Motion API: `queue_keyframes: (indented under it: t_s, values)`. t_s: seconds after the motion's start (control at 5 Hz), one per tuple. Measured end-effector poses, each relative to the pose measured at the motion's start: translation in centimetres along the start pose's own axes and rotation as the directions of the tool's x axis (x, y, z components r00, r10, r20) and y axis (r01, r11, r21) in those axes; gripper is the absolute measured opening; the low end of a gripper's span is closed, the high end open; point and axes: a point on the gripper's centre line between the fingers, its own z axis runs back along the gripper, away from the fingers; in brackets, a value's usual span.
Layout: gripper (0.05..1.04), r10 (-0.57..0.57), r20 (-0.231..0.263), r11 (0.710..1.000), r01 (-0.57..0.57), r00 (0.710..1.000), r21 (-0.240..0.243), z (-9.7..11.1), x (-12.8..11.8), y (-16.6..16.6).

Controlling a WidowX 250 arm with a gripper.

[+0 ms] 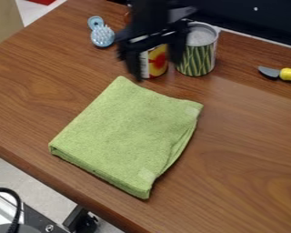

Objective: Moved the green can nearer to the yellow and red can

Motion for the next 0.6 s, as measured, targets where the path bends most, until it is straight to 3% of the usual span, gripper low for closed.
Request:
queue_keyframes:
  t_s: [0.2,0.4,0.6]
  values:
    - [0.995,-0.043,-0.044,0.999,0.043,0.998,-0.013,0.2,-0.3,2.0]
    - [0.995,-0.111,-0.063,0.994,0.110,0.992,-0.028,0.6,-2.1,4.0]
    - [0.995,-0.223,-0.055,0.975,0.223,0.973,-0.010,0.0,-3.8,5.0]
